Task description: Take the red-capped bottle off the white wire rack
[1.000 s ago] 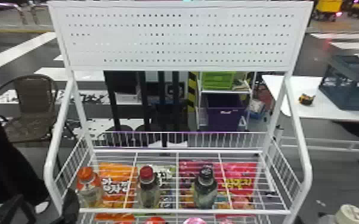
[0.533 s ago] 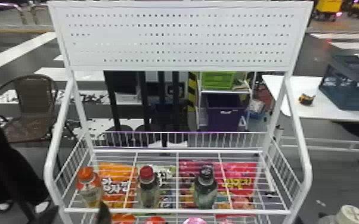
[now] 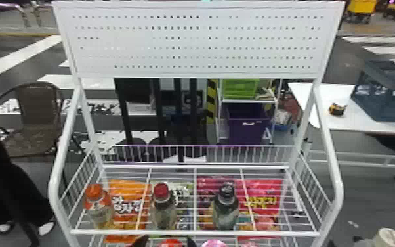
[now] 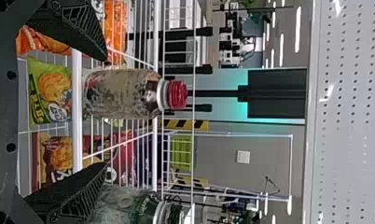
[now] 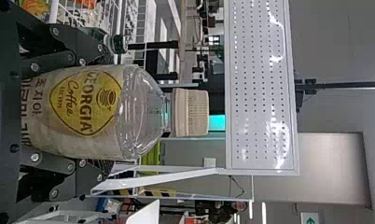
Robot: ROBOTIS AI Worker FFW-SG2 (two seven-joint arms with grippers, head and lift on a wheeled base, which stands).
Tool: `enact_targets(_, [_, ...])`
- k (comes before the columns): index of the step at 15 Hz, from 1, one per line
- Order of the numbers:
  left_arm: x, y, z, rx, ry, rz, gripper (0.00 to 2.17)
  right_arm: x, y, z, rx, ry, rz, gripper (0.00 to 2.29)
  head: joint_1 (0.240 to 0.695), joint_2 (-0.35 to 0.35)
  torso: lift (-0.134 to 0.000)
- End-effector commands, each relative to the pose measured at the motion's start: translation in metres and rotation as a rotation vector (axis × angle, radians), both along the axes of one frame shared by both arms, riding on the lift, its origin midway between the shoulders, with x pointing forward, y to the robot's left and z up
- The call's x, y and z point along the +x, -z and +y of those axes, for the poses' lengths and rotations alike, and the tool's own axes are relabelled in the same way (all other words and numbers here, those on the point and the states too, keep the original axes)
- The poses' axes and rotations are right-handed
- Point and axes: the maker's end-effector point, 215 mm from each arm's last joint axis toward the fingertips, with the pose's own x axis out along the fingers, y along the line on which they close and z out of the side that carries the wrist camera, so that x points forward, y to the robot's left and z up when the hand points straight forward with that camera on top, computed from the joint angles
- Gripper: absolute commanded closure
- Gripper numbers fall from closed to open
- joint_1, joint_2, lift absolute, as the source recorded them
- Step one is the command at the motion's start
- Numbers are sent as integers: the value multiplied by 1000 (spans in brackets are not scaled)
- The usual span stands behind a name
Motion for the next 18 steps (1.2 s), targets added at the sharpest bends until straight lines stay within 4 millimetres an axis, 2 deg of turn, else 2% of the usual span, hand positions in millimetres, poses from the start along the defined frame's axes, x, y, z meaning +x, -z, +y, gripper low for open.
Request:
enact_targets(1, [13, 7, -5, 9, 5, 4, 87, -2, -1, -4, -1, 6, -4, 1426, 499, 0, 0])
enact_targets(6, [37, 15, -1, 29, -9, 6, 87, -4, -1, -4, 8, 7, -8, 1426, 499, 0, 0])
enact_targets(12, [65, 26, 1, 58, -18, 11, 87, -9, -10, -7, 4, 10, -34, 1426, 499, 0, 0])
enact_targets(18, [90, 32, 18, 99, -54, 11, 87, -13, -14, -11, 2, 18, -46, 1426, 499, 0, 0])
